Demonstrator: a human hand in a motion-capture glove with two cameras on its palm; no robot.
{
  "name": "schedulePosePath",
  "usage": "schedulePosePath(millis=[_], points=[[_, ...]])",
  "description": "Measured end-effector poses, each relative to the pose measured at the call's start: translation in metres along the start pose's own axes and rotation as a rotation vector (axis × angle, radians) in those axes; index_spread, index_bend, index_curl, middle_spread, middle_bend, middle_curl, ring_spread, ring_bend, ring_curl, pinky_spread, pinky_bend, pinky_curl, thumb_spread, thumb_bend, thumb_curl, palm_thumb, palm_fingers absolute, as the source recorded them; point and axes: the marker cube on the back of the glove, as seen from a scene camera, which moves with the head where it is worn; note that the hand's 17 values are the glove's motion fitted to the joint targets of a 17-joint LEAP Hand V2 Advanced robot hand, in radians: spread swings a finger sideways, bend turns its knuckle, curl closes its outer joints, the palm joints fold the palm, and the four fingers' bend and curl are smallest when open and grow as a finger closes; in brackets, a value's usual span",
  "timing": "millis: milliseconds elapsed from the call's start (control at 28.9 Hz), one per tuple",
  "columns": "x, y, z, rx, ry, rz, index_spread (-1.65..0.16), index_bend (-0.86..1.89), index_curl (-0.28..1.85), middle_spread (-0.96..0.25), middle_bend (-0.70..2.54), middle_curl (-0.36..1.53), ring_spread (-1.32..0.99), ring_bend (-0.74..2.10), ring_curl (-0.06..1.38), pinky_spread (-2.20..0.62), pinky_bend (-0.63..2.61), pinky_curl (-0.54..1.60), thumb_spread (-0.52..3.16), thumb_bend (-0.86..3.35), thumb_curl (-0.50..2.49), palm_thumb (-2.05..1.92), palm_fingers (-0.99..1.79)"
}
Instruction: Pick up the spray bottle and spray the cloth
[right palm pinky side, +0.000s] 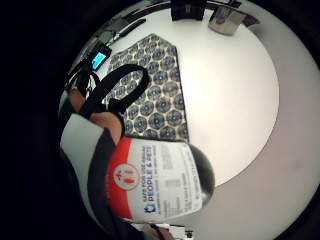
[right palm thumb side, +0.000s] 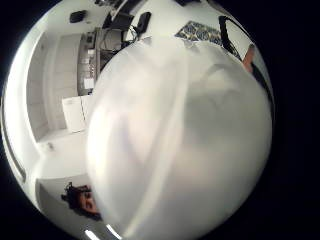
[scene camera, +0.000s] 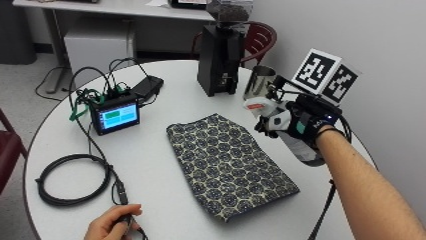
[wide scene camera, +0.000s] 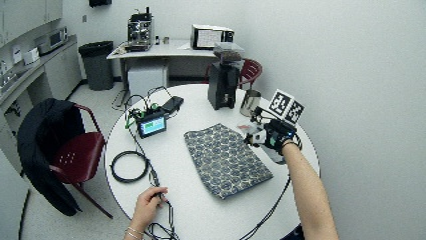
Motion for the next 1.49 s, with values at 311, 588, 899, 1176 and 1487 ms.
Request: schedulePosePath(millis=[311,588,899,1176,1487], points=[[0.019,-0.004,0.045,-0.067,0.002,0.04,-0.23,0.16,0.49,-0.12,0.53,0.52,-0.15,0.62,0.46,-0.06,0.29,0.38,0.56,-0.03,0.67,1.06,1.23],[-0.005,-0.003,0.019,0.022,-0.074,-0.011,-0.23,0.16,0.49,-0.12,0.53,0.52,-0.15,0.62,0.46,-0.06,0.3,0.38,0.56,-0.03,0.67,1.06,1.23],[-0.081,-0.014,0.013,0.182,-0.327,-0.209,-0.23,0.16,0.49,-0.12,0.54,0.52,-0.15,0.61,0.45,-0.06,0.3,0.37,0.56,-0.03,0.67,1.06,1.23],[-0.119,-0.033,0.067,0.232,-0.545,-0.309,-0.23,0.17,0.5,-0.12,0.52,0.52,-0.15,0.6,0.45,-0.06,0.31,0.38,0.56,-0.03,0.67,1.06,1.22],[-0.113,-0.042,0.119,0.256,-0.681,-0.301,-0.23,0.17,0.5,-0.12,0.49,0.51,-0.15,0.59,0.45,-0.05,0.29,0.37,0.6,-0.04,0.65,1.01,1.2]])
